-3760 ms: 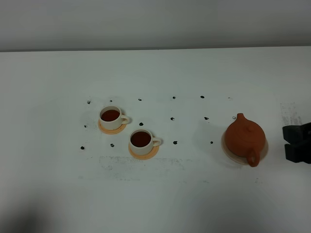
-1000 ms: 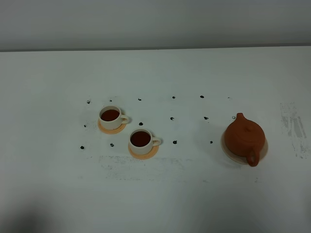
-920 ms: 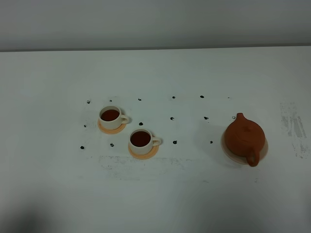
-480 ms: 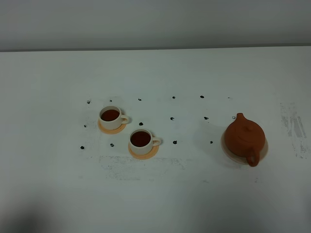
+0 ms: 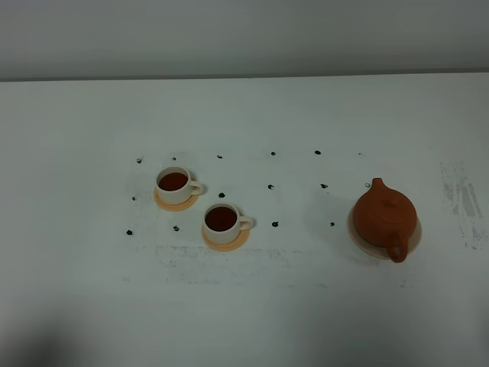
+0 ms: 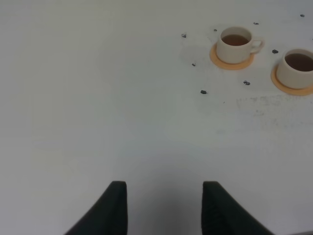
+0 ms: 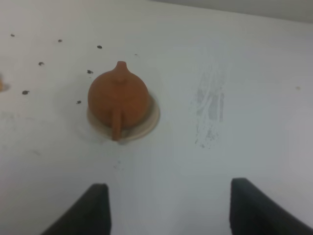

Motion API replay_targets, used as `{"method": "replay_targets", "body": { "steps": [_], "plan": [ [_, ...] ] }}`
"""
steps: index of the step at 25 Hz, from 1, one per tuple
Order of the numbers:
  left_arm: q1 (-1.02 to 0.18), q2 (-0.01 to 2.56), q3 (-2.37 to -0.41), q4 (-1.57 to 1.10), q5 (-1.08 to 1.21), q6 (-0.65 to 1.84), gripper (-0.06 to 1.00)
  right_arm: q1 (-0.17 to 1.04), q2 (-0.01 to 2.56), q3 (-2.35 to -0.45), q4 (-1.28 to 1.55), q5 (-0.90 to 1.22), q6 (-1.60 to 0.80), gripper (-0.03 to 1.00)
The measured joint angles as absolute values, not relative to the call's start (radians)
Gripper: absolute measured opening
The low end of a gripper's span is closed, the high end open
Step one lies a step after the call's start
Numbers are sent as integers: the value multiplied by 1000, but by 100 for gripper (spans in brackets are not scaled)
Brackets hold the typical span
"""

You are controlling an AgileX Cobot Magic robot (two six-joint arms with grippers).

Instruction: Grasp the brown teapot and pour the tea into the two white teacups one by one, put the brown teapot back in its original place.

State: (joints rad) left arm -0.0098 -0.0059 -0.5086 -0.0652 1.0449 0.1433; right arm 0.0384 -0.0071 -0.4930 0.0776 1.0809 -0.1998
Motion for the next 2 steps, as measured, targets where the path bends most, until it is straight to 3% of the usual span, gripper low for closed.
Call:
{"method": "replay_targets", "body": {
  "steps": [2],
  "plan": [
    [-10,-6,-509,-65,1045,143,37,38,-7,-493,78,1081,-200,51]
  ]
}}
